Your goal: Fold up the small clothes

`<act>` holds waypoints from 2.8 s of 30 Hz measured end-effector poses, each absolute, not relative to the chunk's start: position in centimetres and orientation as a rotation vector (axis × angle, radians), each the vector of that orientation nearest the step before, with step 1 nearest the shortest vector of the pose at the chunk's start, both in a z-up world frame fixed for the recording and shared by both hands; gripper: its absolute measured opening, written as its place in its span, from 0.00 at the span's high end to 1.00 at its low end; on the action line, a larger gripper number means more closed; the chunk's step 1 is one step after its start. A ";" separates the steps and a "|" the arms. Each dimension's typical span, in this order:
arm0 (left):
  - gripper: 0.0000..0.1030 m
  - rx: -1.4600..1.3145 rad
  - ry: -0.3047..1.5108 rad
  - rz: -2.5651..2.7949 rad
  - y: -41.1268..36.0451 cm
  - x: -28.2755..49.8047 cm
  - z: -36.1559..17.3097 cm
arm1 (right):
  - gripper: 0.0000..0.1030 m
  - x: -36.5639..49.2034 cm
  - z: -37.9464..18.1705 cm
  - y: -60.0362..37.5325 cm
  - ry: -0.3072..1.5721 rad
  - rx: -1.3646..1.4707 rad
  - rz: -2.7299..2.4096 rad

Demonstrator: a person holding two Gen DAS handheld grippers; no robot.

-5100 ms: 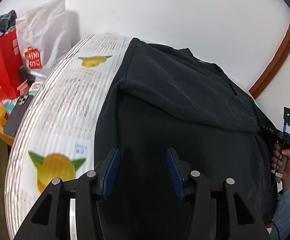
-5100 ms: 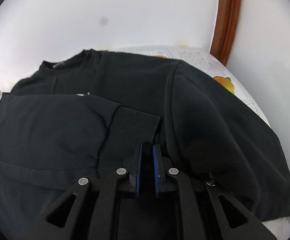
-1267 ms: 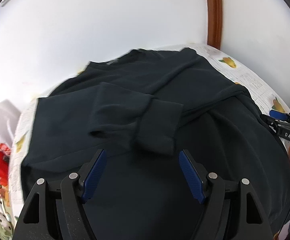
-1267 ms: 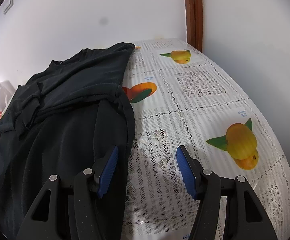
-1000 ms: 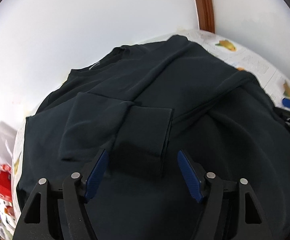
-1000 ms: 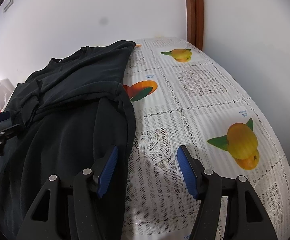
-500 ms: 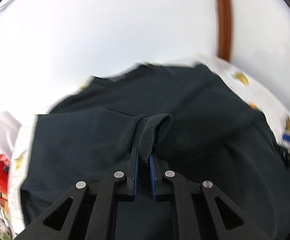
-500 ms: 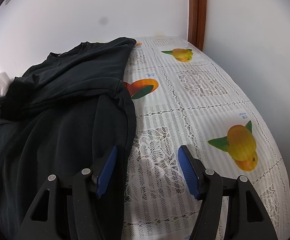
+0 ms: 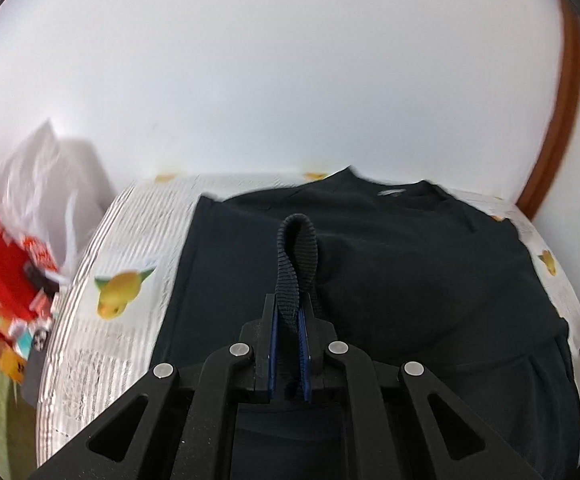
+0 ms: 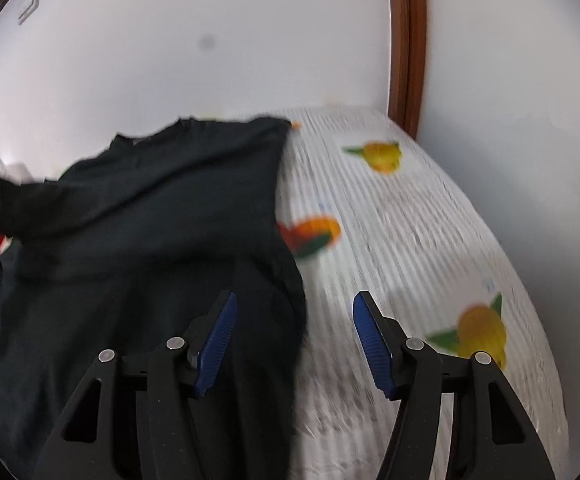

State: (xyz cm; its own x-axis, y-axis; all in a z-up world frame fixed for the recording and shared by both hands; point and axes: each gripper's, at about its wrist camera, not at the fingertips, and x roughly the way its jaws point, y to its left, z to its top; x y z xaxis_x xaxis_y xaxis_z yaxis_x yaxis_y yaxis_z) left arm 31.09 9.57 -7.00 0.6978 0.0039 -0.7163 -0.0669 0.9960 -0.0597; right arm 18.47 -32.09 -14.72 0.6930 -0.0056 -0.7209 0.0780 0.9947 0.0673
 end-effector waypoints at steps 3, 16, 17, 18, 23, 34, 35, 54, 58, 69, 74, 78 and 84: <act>0.91 -0.133 0.867 0.045 10.9 31.6 -9.1 | 0.42 20.3 -14.5 -30.7 0.798 0.086 -0.065; 0.86 -0.143 0.915 0.086 13.6 30.2 -11.0 | 0.42 25.1 -16.4 -29.9 0.904 0.097 -0.159; 0.84 -0.133 0.911 0.090 13.6 29.7 -10.8 | 0.42 24.6 -16.1 -29.8 0.890 0.087 -0.159; 0.80 -0.122 0.909 0.092 13.6 29.4 -10.6 | 0.42 24.0 -15.7 -29.6 0.875 0.078 -0.161; 0.60 -0.102 0.886 0.089 13.9 26.6 -9.6 | 0.36 20.1 -14.3 -29.7 0.850 0.054 -0.193; 0.38 -0.100 0.910 0.071 14.8 17.5 -11.2 | 0.36 11.1 -17.6 -30.8 0.958 0.145 -0.111; 0.38 -0.098 0.917 0.069 14.8 16.8 -11.5 | 0.36 10.2 -18.0 -30.6 0.965 0.153 -0.097; 0.33 -0.034 0.946 0.066 12.8 7.2 -14.8 | 0.57 4.6 -19.3 -26.2 0.901 0.086 -0.070; 0.47 -0.033 0.922 0.074 12.6 6.8 -14.8 | 0.90 4.2 -18.9 -25.4 0.875 0.061 -0.070; 0.95 -0.171 0.742 -0.038 15.0 3.6 -9.0 | 0.93 0.3 -12.5 -28.9 0.677 0.168 0.045; 0.95 -0.211 0.610 -0.087 15.6 2.0 -5.4 | 0.93 -1.2 -9.4 -30.4 0.567 0.174 0.076; 0.95 -0.204 0.555 -0.096 15.1 2.7 -3.4 | 0.93 -0.5 -7.5 -31.6 0.510 0.215 0.098; 0.94 -0.154 0.526 -0.061 13.9 6.2 -1.5 | 0.92 3.7 -6.0 -32.0 0.524 0.249 0.093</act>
